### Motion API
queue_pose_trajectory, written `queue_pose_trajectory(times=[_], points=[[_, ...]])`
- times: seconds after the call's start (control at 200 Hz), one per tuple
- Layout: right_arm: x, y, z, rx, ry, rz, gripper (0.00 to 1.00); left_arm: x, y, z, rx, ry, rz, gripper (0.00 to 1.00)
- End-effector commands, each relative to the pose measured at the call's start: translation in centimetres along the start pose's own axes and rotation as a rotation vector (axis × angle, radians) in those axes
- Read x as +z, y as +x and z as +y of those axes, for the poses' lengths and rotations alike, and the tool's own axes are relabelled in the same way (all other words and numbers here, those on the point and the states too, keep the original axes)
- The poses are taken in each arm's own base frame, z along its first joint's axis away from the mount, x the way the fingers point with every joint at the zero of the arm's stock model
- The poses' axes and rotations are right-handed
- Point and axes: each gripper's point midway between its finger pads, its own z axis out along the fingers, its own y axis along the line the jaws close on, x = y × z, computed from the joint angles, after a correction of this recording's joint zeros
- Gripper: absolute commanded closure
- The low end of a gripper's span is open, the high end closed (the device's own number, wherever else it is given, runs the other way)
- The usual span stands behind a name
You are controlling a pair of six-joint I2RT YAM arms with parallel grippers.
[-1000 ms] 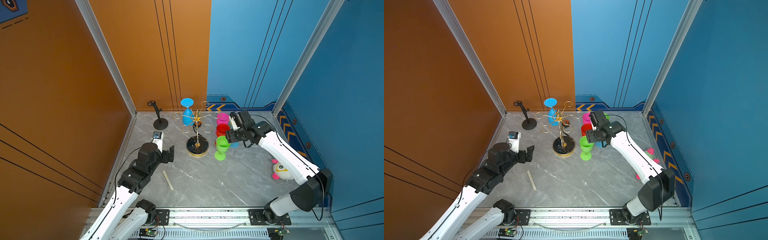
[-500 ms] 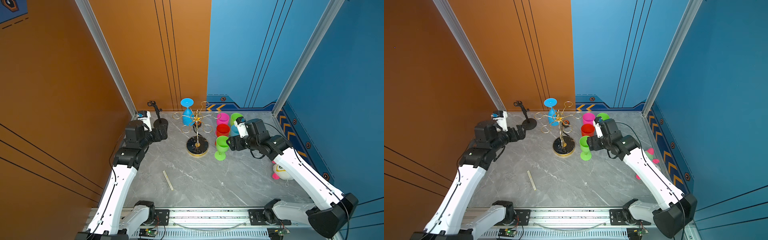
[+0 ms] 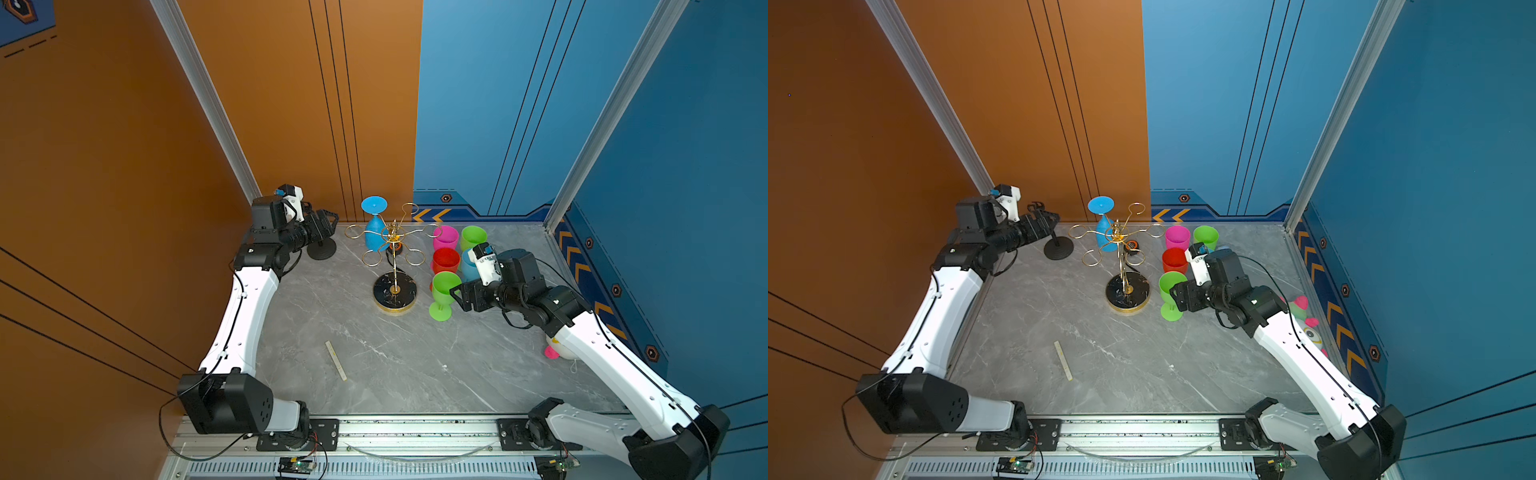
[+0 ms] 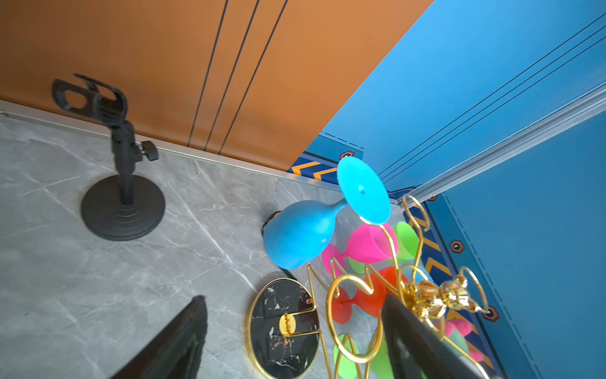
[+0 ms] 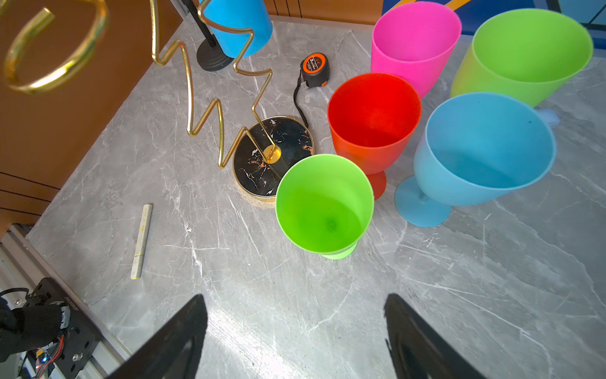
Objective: Take the wine glass off the wine glass rack
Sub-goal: Pick up the wine glass from the wine glass rack.
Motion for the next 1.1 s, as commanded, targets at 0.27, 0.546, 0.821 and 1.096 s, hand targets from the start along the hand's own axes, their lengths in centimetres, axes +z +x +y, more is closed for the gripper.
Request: queue_pose_trajectory(times=[0.27, 0.546, 0.821, 1.096], points=[[-1.2, 0.0, 0.5, 0.032, -0.034, -0.057, 0.14, 4.3, -1.7, -2.6, -0.127, 0.239, 0.13, 0.31], [-1.6, 0.3, 0.5, 0.048, -0.038, -0.067, 0.15, 7.0, -1.2, -3.3, -0.164, 0.283, 0.188, 0.38], [-1.9, 0.5, 0.3, 0.054, -0.033, -0.077, 0.14, 8.7, -0.9, -3.9, -0.186, 0.328, 0.234, 0.46], [-2.2, 0.5, 0.2, 0.058, -0.028, -0.085, 0.14, 10.0, 0.2, -4.6, -0.196, 0.358, 0.278, 0.48]])
